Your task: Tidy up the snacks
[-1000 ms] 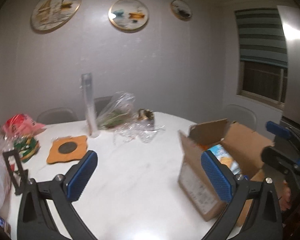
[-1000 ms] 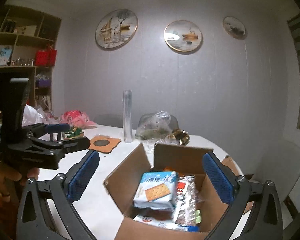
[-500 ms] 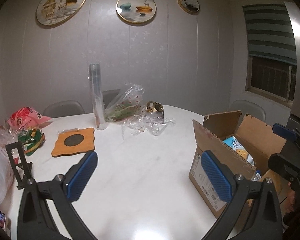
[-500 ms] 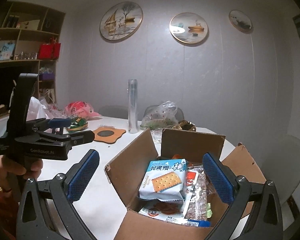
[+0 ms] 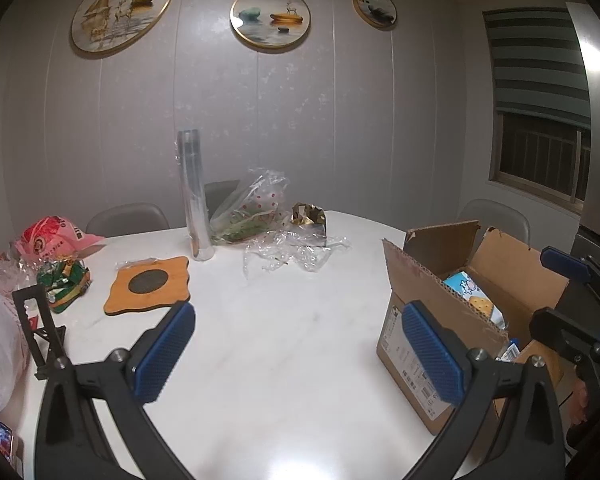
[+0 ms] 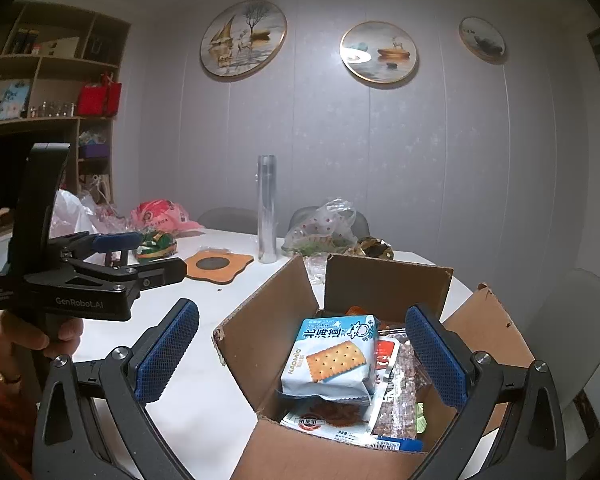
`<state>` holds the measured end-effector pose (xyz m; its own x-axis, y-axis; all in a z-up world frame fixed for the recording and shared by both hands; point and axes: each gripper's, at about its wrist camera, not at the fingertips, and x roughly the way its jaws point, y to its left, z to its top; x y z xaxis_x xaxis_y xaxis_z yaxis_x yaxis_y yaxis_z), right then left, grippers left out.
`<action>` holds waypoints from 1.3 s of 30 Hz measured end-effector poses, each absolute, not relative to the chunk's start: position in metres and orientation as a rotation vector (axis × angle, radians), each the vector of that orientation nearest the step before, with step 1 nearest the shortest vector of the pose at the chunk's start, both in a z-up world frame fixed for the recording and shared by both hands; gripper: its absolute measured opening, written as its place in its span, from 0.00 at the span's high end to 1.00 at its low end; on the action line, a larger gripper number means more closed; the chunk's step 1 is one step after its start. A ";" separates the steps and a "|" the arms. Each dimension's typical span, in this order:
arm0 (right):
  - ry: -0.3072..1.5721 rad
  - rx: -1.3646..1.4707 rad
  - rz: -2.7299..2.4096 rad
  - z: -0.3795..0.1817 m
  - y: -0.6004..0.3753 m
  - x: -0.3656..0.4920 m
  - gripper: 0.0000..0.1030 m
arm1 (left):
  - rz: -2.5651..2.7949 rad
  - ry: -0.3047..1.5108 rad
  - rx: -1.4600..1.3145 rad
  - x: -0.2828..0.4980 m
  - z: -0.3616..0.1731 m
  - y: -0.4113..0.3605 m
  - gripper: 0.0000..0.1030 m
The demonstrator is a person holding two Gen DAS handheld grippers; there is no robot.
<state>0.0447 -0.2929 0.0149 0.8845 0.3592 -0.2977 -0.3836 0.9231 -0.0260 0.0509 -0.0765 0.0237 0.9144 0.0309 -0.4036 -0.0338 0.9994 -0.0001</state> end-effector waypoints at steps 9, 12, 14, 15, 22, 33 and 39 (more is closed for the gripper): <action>0.298 -0.086 0.387 0.016 -0.294 0.045 0.00 | 0.033 0.418 -0.007 0.052 0.023 -0.078 0.01; 0.300 -0.086 0.383 0.016 -0.293 0.045 0.00 | 0.032 0.419 -0.005 0.052 0.023 -0.079 0.01; 0.300 -0.085 0.384 0.016 -0.293 0.045 0.00 | 0.030 0.420 -0.007 0.052 0.022 -0.079 0.01; 0.300 -0.085 0.384 0.016 -0.293 0.044 0.00 | 0.029 0.422 -0.009 0.052 0.022 -0.079 0.01; 0.302 -0.087 0.381 0.017 -0.292 0.044 0.00 | 0.025 0.426 -0.010 0.052 0.020 -0.078 0.01; 0.307 -0.081 0.370 0.015 -0.290 0.042 0.00 | 0.021 0.427 -0.010 0.052 0.019 -0.079 0.01; 0.310 -0.079 0.365 0.015 -0.290 0.042 0.00 | 0.020 0.428 -0.010 0.051 0.019 -0.079 0.01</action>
